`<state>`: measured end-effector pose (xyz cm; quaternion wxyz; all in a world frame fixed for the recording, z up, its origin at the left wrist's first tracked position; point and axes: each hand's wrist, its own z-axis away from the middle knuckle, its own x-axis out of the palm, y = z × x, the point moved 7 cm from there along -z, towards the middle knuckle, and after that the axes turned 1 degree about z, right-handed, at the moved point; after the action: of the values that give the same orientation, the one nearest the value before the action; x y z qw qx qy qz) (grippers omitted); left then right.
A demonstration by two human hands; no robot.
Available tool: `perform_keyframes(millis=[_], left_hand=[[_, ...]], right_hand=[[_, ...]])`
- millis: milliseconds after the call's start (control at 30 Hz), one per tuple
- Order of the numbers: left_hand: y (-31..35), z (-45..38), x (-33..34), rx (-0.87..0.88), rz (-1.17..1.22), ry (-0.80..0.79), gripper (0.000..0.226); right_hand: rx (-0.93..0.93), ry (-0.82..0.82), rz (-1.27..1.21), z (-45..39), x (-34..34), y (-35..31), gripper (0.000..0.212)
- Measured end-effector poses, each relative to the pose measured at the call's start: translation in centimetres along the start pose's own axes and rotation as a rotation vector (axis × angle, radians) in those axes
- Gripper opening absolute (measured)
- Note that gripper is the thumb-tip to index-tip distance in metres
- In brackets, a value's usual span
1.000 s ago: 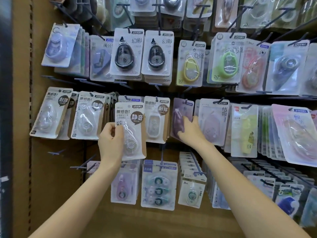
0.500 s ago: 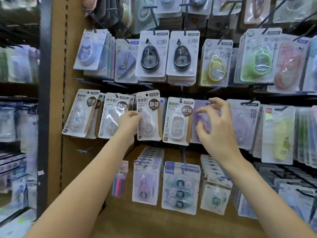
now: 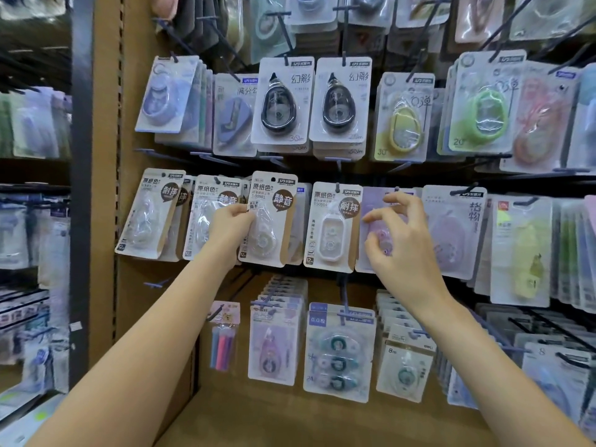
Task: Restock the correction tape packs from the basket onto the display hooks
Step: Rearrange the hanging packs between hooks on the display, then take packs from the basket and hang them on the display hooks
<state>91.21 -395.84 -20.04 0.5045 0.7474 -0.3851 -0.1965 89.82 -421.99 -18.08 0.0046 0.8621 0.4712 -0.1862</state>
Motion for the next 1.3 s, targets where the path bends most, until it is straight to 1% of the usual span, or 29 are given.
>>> perform_keyframes(millis=[67, 133, 200, 267, 333, 400, 467, 533, 633, 700, 900, 1000, 1067, 1133, 1200, 1300], left_hand=[[0.1, 0.2, 0.0, 0.007, 0.011, -0.021, 0.018], [0.3, 0.6, 0.2, 0.017, 0.016, -0.04, 0.014], [0.4, 0.8, 0.1, 0.034, 0.003, -0.047, 0.012], [0.6, 0.7, -0.2, 0.066, -0.038, -0.056, 0.013], [0.6, 0.5, -0.5, 0.086, -0.087, -0.07, 0.012], [0.4, 0.4, -0.7, 0.077, -0.112, -0.091, 0.016], [0.4, 0.5, -0.5, 0.092, -0.146, -0.111, 0.016], [0.8, 0.8, -0.4, 0.144, -0.174, -0.106, 0.011], [1.6, 1.2, -0.1, 0.221, -0.197, -0.109, 0.011], [1.7, 1.0, -0.1, 0.222, -0.214, -0.091, 0.015], [0.9, 0.5, -0.5, 0.197, -0.154, -0.01, 0.023], [0.4, -0.2, -0.1, 0.203, -0.176, 0.013, 0.026], [-0.1, -0.4, 0.5, 0.211, -0.212, -0.003, 0.027], [-0.2, -0.3, 0.8, 0.265, -0.28, -0.018, 0.029], [-0.1, 0.6, 0.4, 0.358, -0.322, -0.019, 0.034], [-0.3, 3.5, -2.1, 0.508, -0.341, 0.048, 0.032]], right_hand=[[-0.076, -0.035, 0.042, -0.5, 0.9, -1.2, 0.024], [-0.222, -0.178, 0.088, -1.7, 3.7, -3.5, 0.037], [-0.335, -0.328, 0.136, -3.4, 7.3, -5.9, 0.044], [-0.373, -0.392, 0.204, -5.3, 10.5, -7.2, 0.051], [-0.363, -0.419, 0.315, -6.5, 12.8, -7.3, 0.055], [-0.344, -0.417, 0.384, -6.7, 13.9, -7.0, 0.056], [-0.331, -0.391, 0.368, -6.4, 13.8, -6.9, 0.055], [-0.318, -0.381, 0.322, -6.2, 13.3, -6.5, 0.054], [-0.291, -0.393, 0.296, -6.0, 12.7, -5.6, 0.055], [-0.275, -0.411, 0.295, -5.8, 12.8, -5.4, 0.056], [-0.256, -0.432, 0.311, -5.6, 13.4, -5.0, 0.06], [-0.281, -0.455, 0.362, -6.1, 13.9, -4.9, 0.056], [-0.269, -0.456, 0.396, -6.5, 13.9, -4.7, 0.05], [-0.244, -0.433, 0.403, -6.5, 13.7, -4.5, 0.042], [-0.246, -0.404, 0.386, -5.6, 13.4, -4.6, 0.039], [-0.293, -0.268, 0.266, -2.6, 12.2, -5.6, 0.035]])
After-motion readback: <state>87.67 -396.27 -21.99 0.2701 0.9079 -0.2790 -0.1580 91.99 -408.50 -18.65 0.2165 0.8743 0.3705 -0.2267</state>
